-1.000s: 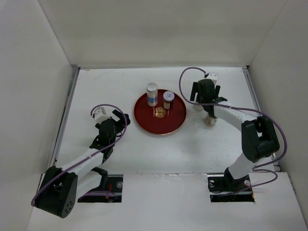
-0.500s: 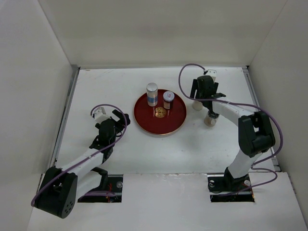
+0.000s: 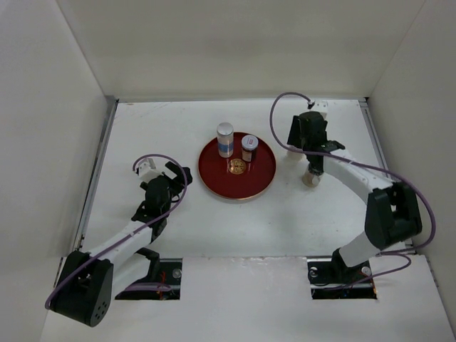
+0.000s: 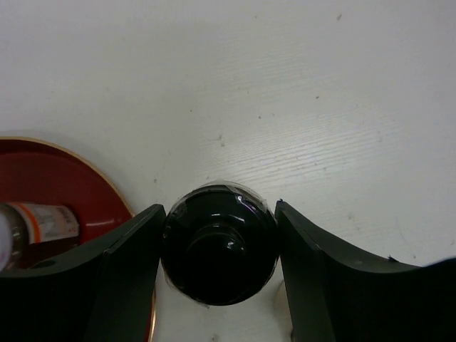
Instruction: Organize the condiment bottles
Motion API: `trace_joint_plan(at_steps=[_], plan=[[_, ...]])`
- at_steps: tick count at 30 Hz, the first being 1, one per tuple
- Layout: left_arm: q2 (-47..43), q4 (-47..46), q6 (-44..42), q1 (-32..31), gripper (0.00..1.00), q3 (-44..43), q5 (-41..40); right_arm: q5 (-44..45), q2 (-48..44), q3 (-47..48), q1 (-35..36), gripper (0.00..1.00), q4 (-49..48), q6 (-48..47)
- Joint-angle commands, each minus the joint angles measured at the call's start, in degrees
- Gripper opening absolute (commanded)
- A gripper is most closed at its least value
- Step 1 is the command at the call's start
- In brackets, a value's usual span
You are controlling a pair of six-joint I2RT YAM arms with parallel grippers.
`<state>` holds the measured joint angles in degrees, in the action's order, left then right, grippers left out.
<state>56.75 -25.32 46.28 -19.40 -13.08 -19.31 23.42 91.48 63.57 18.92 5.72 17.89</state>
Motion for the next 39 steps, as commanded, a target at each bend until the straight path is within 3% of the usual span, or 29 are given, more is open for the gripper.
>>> trace_joint_plan(at_steps=[1,10,16,23,25,27,29,31,36,39], plan=[[-1.3,-2.19,-0.05,0.55,1.0,0.25,-0.81,0.14,-11.13,1.03,3.0,0.53,-5.63,0.22],[-0.33,-1.75,0.3,0.9,1.0,-0.01,-0.38,-3.81,-11.43,-0.38,21.36,0.52,-5.88,1.8],[-0.76,-1.66,0.39,0.99,1.0,0.07,-0.38,-6.89,1.74,8.47,29.28,0.54,-10.9,1.01],[-3.05,-0.35,0.39,1.6,1.0,0.69,-0.9,-6.19,14.76,18.16,31.75,0.55,-9.94,-2.33],[-3.31,-0.43,0.39,1.69,1.0,0.78,-1.25,-5.76,16.7,19.13,32.54,0.6,-9.67,-2.77],[-2.44,-0.61,0.39,1.69,1.0,0.52,-1.0,-4.97,17.06,19.22,32.63,0.74,-9.76,-2.25],[-2.0,-0.26,0.48,1.69,1.0,0.25,-0.73,-3.91,14.97,17.91,32.63,0.92,-10.11,-2.42],[-2.43,-0.6,0.56,1.6,1.0,0.51,-0.99,-2.68,10.85,15.37,32.63,0.97,-10.72,-2.25],[-1.82,-0.26,0.83,1.43,1.0,0.16,-0.47,2.93,-5.4,2.03,26.58,1.0,-13.18,-1.02],[-2.43,-0.69,1.0,1.51,1.0,0.6,-0.73,12.23,-14.99,-8.43,19.73,1.0,-12.31,1.79]])
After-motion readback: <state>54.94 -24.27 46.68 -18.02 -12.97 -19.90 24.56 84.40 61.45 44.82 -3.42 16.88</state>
